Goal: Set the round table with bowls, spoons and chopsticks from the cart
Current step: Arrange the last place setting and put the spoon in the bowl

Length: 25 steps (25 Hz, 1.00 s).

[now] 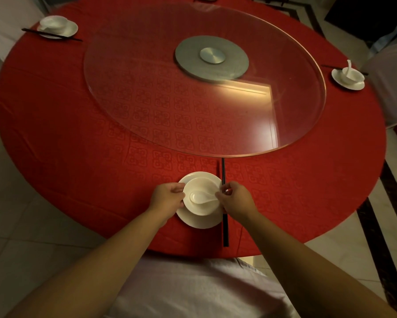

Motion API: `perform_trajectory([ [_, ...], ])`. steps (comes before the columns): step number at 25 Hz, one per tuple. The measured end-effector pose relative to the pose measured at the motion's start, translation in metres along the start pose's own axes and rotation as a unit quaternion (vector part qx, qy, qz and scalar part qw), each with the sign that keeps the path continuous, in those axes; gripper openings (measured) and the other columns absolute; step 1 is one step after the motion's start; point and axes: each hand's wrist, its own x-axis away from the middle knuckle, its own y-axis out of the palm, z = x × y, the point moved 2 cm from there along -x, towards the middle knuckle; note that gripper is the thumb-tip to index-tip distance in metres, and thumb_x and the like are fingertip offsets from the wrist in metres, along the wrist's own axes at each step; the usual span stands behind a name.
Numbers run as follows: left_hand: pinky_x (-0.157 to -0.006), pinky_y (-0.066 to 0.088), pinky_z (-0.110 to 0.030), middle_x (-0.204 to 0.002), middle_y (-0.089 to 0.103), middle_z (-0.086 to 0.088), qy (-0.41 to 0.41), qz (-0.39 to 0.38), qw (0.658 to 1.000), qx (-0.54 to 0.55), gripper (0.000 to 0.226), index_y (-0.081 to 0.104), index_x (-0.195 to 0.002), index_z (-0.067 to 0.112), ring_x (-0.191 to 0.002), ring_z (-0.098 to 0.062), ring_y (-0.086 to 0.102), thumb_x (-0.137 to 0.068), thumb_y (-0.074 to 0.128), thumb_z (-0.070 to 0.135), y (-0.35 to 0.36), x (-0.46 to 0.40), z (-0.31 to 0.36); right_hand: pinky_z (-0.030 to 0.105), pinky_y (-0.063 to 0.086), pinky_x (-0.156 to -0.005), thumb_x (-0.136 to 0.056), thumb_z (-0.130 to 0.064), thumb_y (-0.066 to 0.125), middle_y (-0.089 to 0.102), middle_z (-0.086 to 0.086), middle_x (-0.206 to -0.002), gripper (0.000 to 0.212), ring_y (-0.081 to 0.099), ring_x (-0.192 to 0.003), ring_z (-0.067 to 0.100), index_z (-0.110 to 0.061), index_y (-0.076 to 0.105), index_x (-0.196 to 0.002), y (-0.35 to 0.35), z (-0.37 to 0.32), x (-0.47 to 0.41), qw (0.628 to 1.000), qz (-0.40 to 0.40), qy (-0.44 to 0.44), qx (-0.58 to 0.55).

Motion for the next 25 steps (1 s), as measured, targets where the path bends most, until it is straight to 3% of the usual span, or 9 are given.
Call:
perform_trajectory([
  [5, -0.09, 0.061, -0.04, -0.114, 0.072, -0.009, -0.001, -0.007, 1.0, 0.004, 0.039, 0.066, -0.128, 0.003, -0.104, -0.022, 0.071, -0.09, 0.061, -0.006, 0.0, 0.001, 0.0, 0.049, 0.063, -0.063, -0.088, -0.01, 0.069, 0.072, 0.005, -0.075, 0.01, 0.074, -0.062, 0.024, -0.011, 0.068, -0.098, -0.001, 0.002, 0.0, 0.999, 0.006, 0.024, -0.035],
  [10, -0.089, 0.061, -0.04, -0.116, 0.072, -0.01, -0.002, -0.009, 1.0, 0.004, 0.039, 0.067, -0.128, 0.003, -0.104, -0.023, 0.071, -0.09, 0.062, -0.005, -0.001, 0.002, 0.0, 0.048, 0.064, -0.061, -0.087, -0.014, 0.072, 0.073, 0.01, -0.071, 0.005, 0.075, -0.065, 0.029, -0.014, 0.068, -0.089, -0.002, 0.003, 0.0, 0.998, 0.013, 0.034, -0.055],
  [15, -0.075, 0.061, -0.027, -0.114, 0.07, -0.009, -0.004, -0.012, 1.0, 0.005, 0.035, 0.068, -0.126, 0.005, -0.101, -0.02, 0.07, -0.091, 0.064, -0.001, -0.003, 0.003, 0.003, 0.04, 0.065, -0.058, -0.088, -0.014, 0.072, 0.074, 0.009, -0.074, 0.005, 0.076, -0.065, 0.024, -0.011, 0.07, -0.09, -0.006, 0.006, 0.005, 0.996, 0.016, 0.047, -0.075],
  [21, -0.076, 0.061, -0.029, -0.11, 0.069, -0.006, -0.009, -0.023, 1.0, -0.001, 0.035, 0.067, -0.127, 0.007, -0.092, -0.02, 0.07, -0.092, 0.065, 0.003, -0.003, 0.006, 0.008, 0.032, 0.063, -0.055, -0.092, -0.019, 0.069, 0.074, 0.01, -0.079, 0.009, 0.074, -0.066, 0.024, -0.011, 0.07, -0.092, -0.01, 0.002, 0.01, 0.996, 0.008, 0.049, -0.076],
  [25, -0.072, 0.062, -0.031, -0.098, 0.07, -0.005, -0.011, -0.03, 0.999, -0.003, 0.034, 0.066, -0.125, 0.008, -0.078, -0.015, 0.069, -0.091, 0.067, 0.006, -0.009, 0.008, 0.01, 0.049, 0.064, -0.067, -0.091, -0.026, 0.068, 0.074, 0.01, -0.08, 0.014, 0.074, -0.071, 0.03, -0.012, 0.068, -0.094, -0.015, -0.001, 0.016, 0.997, 0.011, 0.045, -0.056],
])
